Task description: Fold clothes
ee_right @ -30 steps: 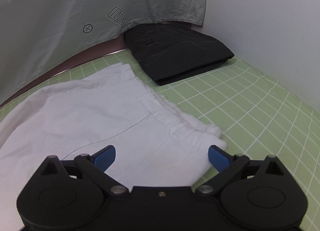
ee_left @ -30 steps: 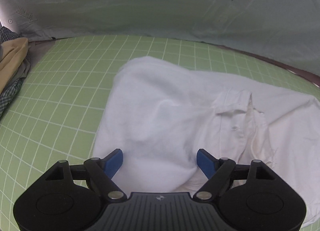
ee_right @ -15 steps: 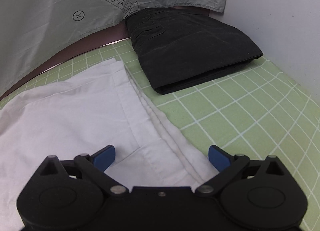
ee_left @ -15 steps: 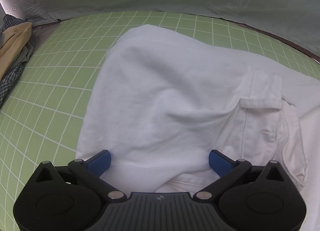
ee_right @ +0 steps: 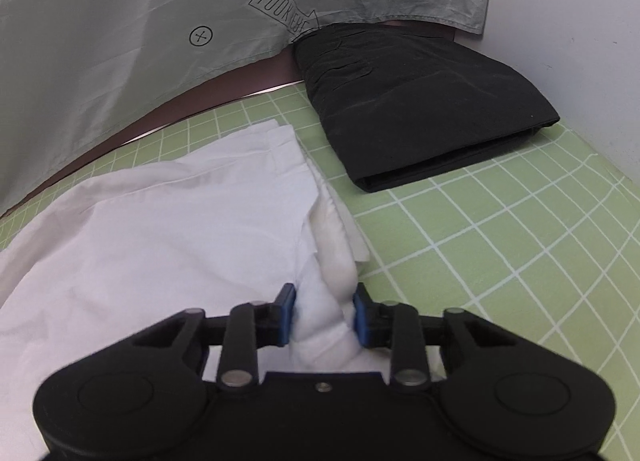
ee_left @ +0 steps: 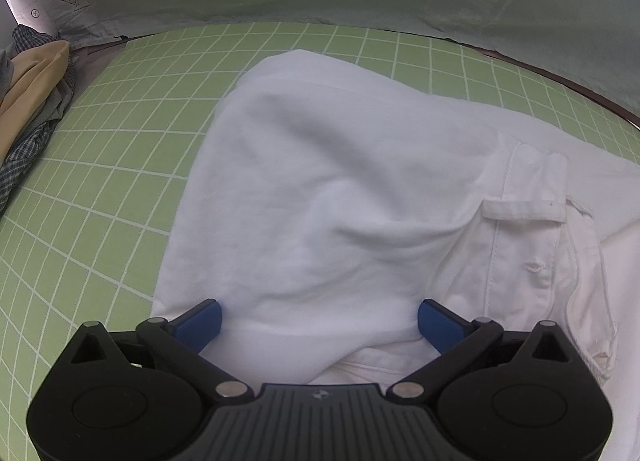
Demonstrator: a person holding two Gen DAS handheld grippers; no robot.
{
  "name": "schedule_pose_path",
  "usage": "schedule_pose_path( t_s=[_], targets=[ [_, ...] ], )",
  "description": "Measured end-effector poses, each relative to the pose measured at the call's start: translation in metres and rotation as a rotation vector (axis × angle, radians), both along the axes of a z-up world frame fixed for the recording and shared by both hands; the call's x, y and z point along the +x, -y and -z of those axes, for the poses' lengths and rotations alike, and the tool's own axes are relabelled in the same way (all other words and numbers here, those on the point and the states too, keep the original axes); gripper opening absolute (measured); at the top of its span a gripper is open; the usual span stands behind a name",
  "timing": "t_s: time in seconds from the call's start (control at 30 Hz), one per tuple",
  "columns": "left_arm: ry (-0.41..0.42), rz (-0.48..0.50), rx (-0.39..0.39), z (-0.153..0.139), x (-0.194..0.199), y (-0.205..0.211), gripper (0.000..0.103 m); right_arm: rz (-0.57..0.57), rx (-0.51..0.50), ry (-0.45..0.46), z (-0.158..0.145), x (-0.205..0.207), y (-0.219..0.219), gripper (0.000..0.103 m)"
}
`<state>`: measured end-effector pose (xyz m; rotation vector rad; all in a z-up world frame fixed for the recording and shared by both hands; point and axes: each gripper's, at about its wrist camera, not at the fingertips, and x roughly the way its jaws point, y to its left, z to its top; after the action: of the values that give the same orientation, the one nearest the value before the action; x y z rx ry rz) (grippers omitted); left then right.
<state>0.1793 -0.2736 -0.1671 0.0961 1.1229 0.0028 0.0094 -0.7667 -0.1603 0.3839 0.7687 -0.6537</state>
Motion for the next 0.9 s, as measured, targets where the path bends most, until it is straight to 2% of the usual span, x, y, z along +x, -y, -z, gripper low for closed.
schedule_pose_path(
  t_s=[0.07,0.17,0.27,0.43,0.67,0.8,0.9],
  targets=[
    [-0.009,0.002,0.007,-0.004,0.002,0.000,0.103,-0.010,-0.009,-0.024,-0.003,0.005,-0.003,0.025],
    [0.018,-0.011,-0.031,-0.018,-0.003,-0.008,0.103,-0.002,-0.020,-0.039,-0.014,0.010,-0.007,0.023],
    [0.064,-0.030,-0.083,-0.038,-0.014,-0.019,0.103,-0.008,-0.048,-0.002,-0.036,0.007,-0.018,0.022],
    [0.106,-0.029,-0.094,-0.059,-0.035,-0.035,0.103,-0.036,-0.075,0.089,-0.075,0.008,-0.053,0.022],
    [0.133,-0.023,-0.127,-0.074,-0.058,-0.076,0.103,-0.123,-0.116,0.152,-0.112,0.029,-0.133,0.022],
    [0.133,-0.008,-0.124,-0.074,-0.062,-0.099,0.103,-0.223,-0.158,0.139,-0.109,0.049,-0.195,0.022],
    [0.128,-0.002,-0.132,-0.073,-0.066,-0.116,0.103,-0.271,-0.128,0.137,-0.097,0.061,-0.241,0.022]
  ],
)
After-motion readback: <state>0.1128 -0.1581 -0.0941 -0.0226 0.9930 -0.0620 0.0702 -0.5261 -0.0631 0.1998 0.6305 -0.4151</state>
